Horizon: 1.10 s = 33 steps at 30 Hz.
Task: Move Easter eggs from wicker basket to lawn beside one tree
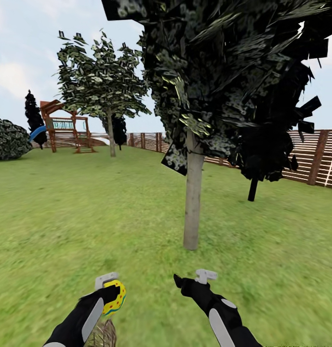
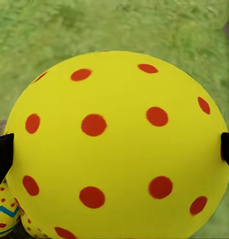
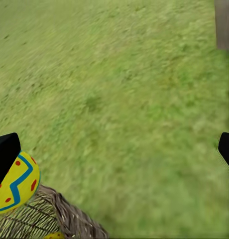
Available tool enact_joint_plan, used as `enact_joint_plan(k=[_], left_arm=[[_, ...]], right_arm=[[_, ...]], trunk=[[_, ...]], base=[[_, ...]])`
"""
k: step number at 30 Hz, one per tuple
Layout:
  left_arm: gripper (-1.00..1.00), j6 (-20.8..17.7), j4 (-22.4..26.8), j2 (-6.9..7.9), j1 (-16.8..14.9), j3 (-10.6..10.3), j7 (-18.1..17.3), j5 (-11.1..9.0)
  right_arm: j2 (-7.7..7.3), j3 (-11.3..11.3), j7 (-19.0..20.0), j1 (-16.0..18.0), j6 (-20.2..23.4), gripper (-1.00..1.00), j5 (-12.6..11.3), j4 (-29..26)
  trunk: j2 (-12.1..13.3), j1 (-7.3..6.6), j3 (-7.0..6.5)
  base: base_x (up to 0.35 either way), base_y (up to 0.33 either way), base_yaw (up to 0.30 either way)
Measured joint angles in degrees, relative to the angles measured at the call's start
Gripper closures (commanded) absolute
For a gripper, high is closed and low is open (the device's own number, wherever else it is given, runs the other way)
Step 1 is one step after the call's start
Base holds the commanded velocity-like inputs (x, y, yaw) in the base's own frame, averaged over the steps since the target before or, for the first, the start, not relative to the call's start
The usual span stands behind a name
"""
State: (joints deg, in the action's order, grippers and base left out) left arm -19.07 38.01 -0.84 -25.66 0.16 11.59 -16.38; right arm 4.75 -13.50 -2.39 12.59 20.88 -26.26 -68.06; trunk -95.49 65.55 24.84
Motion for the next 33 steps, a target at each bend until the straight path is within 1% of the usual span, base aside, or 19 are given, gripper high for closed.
enact_joint_plan(k=[1, 6, 9, 14, 16, 18, 22, 27, 33], left_arm=[[1.0, 0.0, 0.0, -0.02, 0.0, 0.0, 0.01, 0.0], [1.0, 0.02, -0.02, -0.02, 0.0, 0.0, -0.01, 0.0], [1.0, 0.07, -0.11, -0.02, 0.0, 0.0, 0.15, -0.01], [1.0, 0.1, -0.58, -0.03, -0.06, -0.01, 0.54, 0.12], [1.0, 0.09, -0.73, -0.03, -0.07, -0.04, 0.74, 0.14], [1.0, 0.08, -0.83, -0.02, -0.07, -0.01, 1.96, 0.12], [1.0, 0.36, -1.22, -0.05, -0.08, 0.0, 2.35, 0.25], [1.0, 1.69, -1.6, -0.1, -0.08, 0.0, 2.42, 0.34], [1.0, 2.08, -2.18, -0.12, -0.13, 0.0, 2.44, 0.34]], right_arm=[[0.0, 0.0, 0.0, 0.01, 0.0, -1.0, 0.0, 0.0], [0.0, 0.0, 0.0, 0.0, 0.0, -1.0, 0.0, 0.0], [0.01, 0.01, 0.0, 0.02, 0.01, -1.0, 0.01, 0.0], [0.01, -0.06, 0.06, -0.01, 0.0, -1.0, 0.01, -0.01], [0.01, -0.02, 0.03, 0.0, 0.05, -1.0, 0.01, 0.0], [0.01, -0.05, 0.04, 0.0, -0.01, -1.0, 0.01, 0.01], [0.01, -0.22, 0.07, 0.03, -0.02, -1.0, 0.01, 0.01], [0.01, -0.05, 0.08, 0.01, 0.02, -1.0, 0.01, 0.24], [0.01, 0.01, 0.08, 0.0, 0.02, -1.0, 0.01, 0.47]], trunk=[[0.4, -0.22, -0.24], [0.42, -0.23, -0.57], [0.42, -0.22, -0.76], [0.42, -0.22, -1.08], [0.42, -0.23, -1.15], [0.42, -0.23, -1.17], [0.42, -0.23, -1.18], [0.41, -0.24, -1.36], [0.41, -0.24, -1.74]], base=[[0.0, 0.0, -0.193], [-0.001, -0.009, -0.199], [-0.038, -0.154, -0.209], [-0.031, -0.247, -0.19], [-0.005, -0.267, -0.059], [-0.001, -0.275, -0.018], [0.02, -0.283, -0.012], [0.134, -0.294, -0.15], [0.21, -0.261, -0.208]])
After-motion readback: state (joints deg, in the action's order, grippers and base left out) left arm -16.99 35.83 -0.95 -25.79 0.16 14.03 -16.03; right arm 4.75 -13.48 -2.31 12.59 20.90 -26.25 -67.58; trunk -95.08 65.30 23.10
